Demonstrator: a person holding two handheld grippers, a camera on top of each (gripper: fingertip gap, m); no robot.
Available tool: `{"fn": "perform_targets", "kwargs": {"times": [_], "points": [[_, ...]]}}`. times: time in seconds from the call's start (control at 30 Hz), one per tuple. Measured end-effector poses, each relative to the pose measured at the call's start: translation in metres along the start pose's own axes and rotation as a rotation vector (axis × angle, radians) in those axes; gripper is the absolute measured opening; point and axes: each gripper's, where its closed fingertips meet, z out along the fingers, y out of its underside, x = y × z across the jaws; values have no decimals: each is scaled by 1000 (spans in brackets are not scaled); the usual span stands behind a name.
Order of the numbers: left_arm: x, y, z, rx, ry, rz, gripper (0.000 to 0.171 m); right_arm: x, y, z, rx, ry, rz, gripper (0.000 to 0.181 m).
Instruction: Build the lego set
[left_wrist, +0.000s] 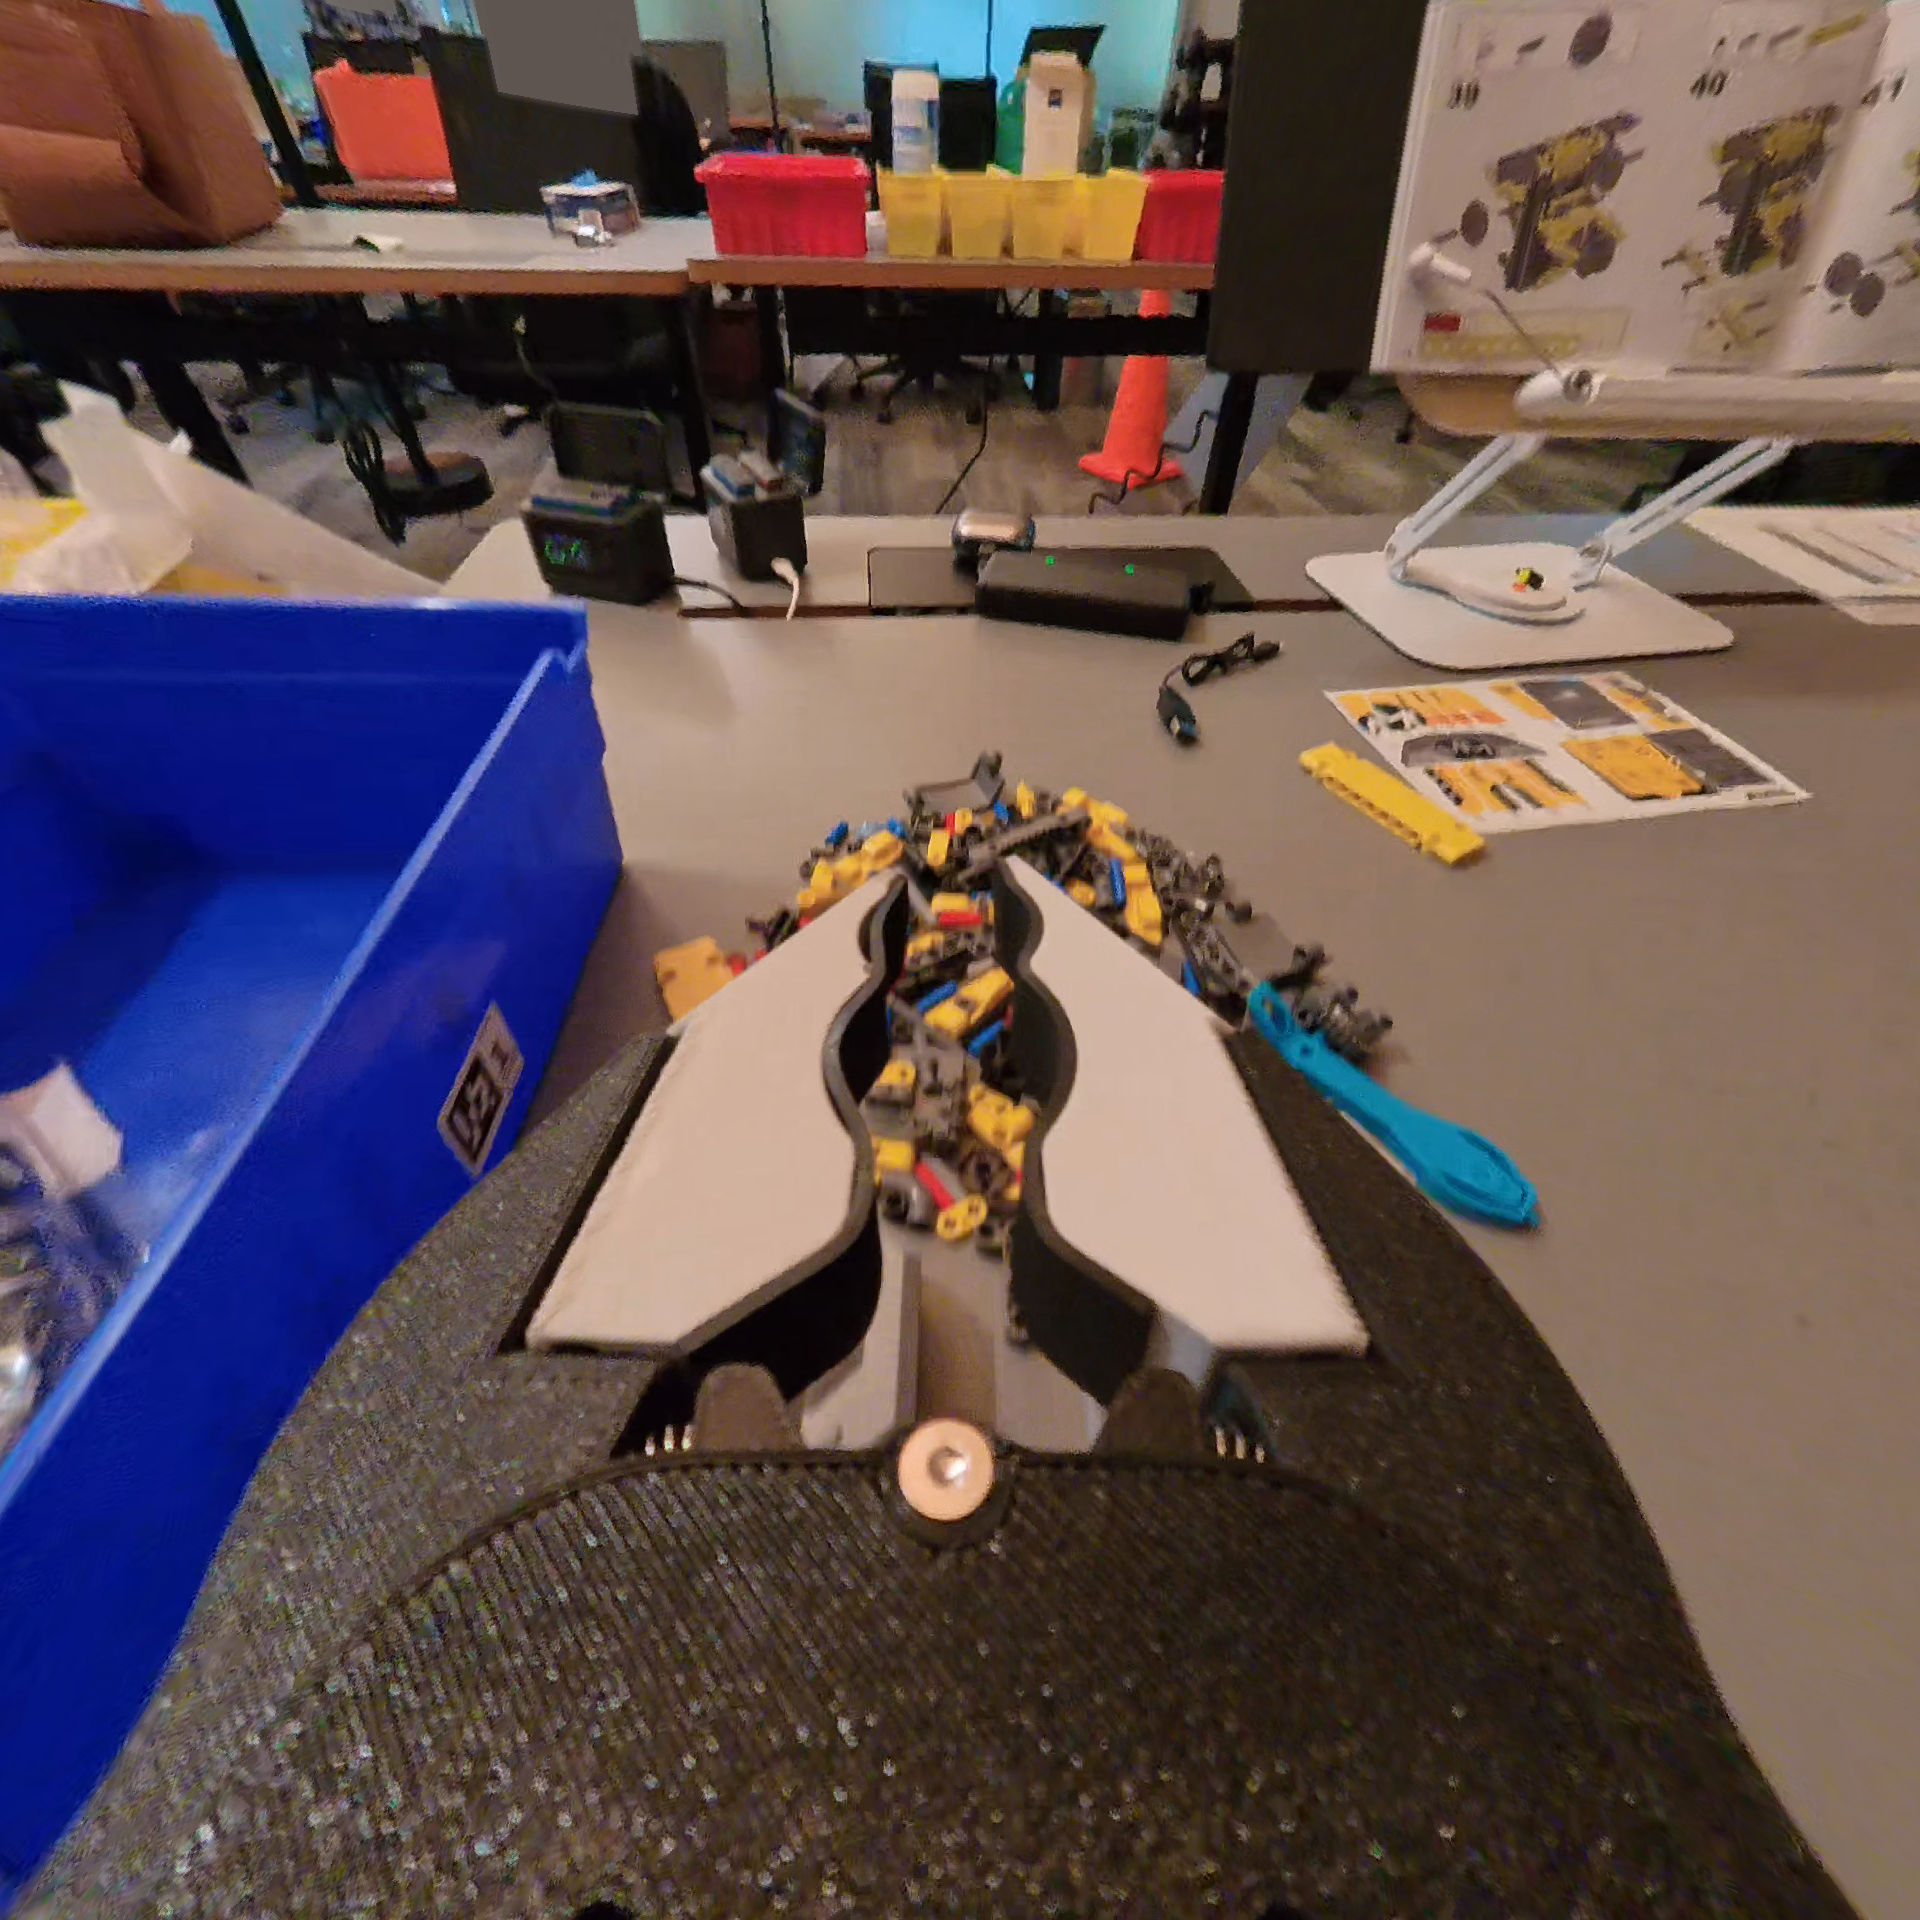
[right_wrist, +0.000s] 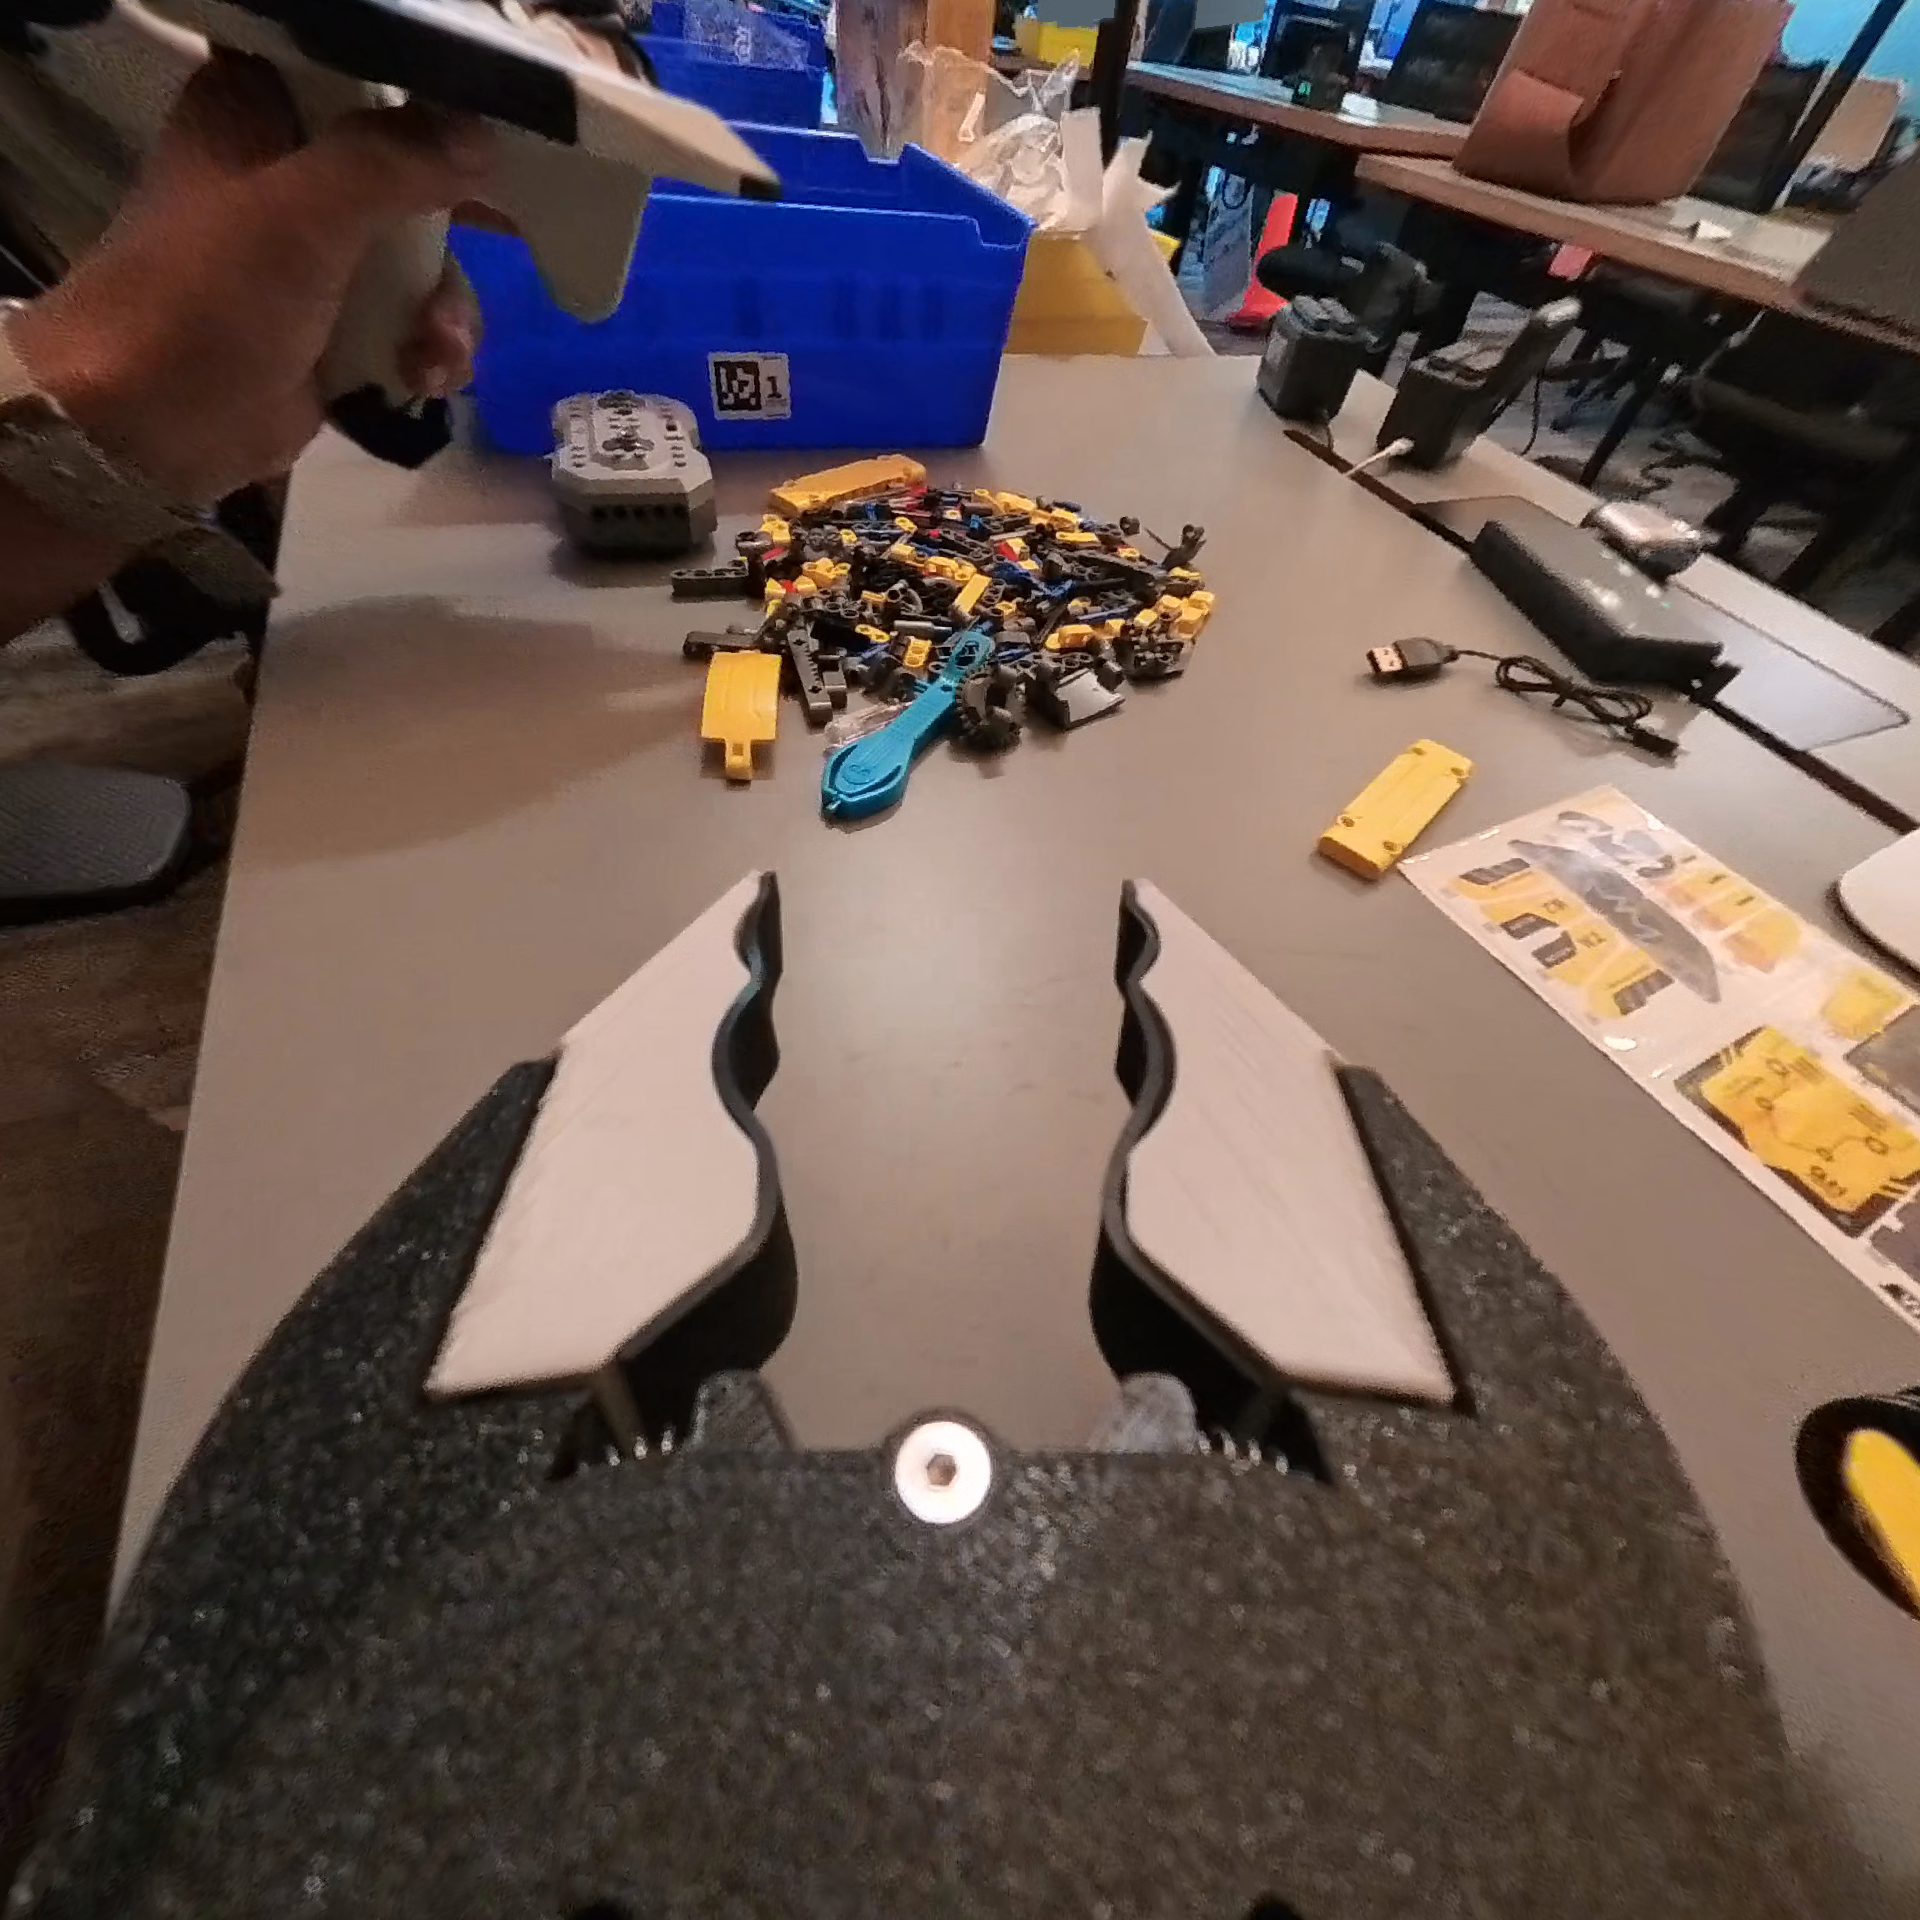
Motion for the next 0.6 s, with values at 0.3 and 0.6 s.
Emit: {"fn": "perform_targets", "kwargs": {"times": [0.3,0.6], "points": [[-29,24,-16,-88,-75,-91,0,-1,16,19,-129,-68,26,50],[-24,-29,-29,-19,-82,60,0,19,-2,33,-45,88,-56,0]]}}
